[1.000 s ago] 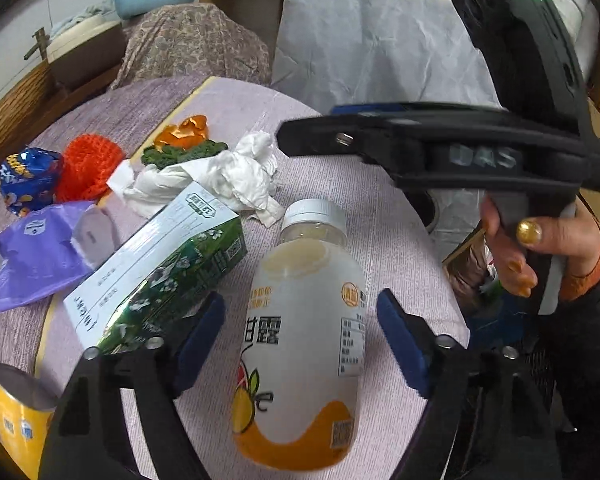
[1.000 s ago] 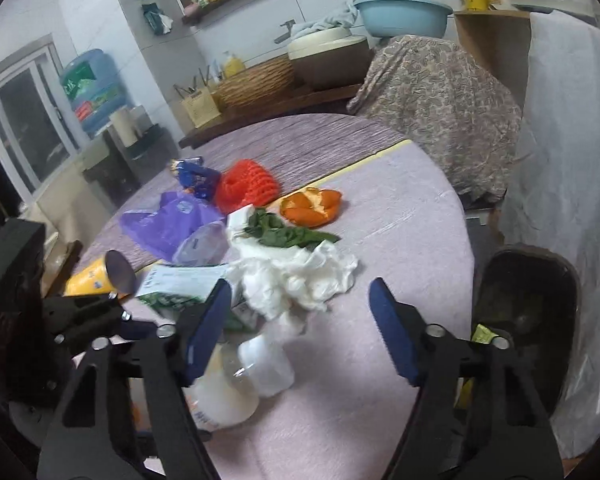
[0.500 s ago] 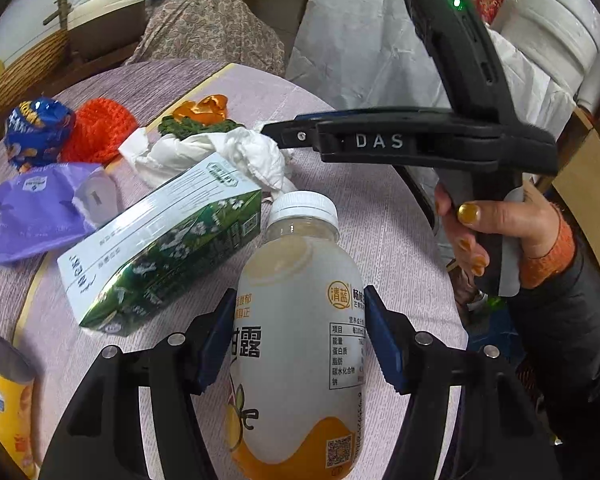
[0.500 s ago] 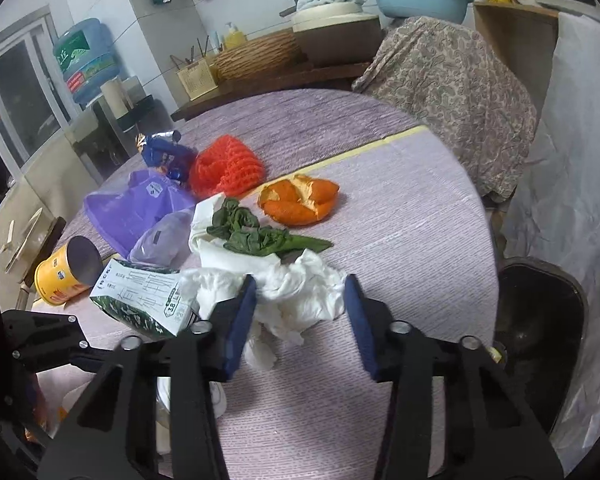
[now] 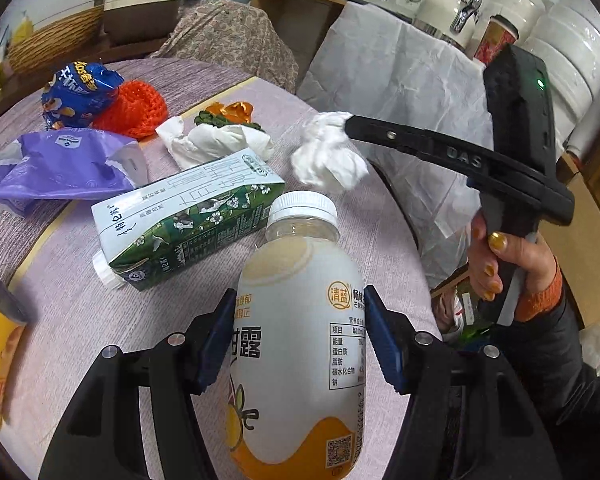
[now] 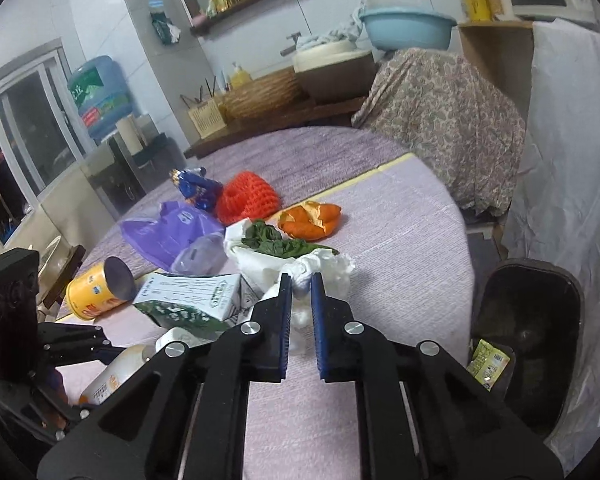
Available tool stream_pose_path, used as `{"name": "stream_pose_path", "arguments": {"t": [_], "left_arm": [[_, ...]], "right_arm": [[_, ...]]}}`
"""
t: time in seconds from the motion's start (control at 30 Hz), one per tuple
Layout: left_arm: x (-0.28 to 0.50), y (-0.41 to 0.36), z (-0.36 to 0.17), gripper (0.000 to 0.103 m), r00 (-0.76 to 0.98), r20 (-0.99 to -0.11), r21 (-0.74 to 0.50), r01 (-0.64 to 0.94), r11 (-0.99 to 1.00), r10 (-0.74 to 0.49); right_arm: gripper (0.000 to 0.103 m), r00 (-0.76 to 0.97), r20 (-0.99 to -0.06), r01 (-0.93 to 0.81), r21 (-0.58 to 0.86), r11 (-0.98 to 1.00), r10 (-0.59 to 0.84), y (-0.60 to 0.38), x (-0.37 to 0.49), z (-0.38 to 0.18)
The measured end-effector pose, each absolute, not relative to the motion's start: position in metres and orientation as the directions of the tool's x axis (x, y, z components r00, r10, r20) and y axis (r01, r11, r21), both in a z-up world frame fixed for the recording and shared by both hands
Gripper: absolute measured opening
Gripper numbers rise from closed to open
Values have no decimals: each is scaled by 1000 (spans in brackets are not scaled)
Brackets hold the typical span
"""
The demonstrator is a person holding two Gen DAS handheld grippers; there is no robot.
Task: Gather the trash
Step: 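Grasp white tissues with the right gripper while the left holds the bottle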
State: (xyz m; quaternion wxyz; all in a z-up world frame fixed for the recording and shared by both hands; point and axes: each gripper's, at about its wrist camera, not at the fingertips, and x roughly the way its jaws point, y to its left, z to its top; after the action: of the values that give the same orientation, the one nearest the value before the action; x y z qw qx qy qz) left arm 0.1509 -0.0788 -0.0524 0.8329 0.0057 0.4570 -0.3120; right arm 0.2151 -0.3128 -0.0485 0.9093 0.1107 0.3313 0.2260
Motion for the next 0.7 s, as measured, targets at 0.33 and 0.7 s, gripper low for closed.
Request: {"name": "stream_pose_path", "arguments": {"t": [0.33, 0.7], "left_arm": [[151, -89, -45, 62, 398, -725, -323, 523, 789, -561], [163, -144, -38, 62, 368, -697, -349, 576, 739, -616]], "right_arm": [[9, 747, -486, -310, 349, 885, 453, -336, 171, -29], [9, 821, -518, -48, 355, 934, 239, -416, 148, -48]]}}
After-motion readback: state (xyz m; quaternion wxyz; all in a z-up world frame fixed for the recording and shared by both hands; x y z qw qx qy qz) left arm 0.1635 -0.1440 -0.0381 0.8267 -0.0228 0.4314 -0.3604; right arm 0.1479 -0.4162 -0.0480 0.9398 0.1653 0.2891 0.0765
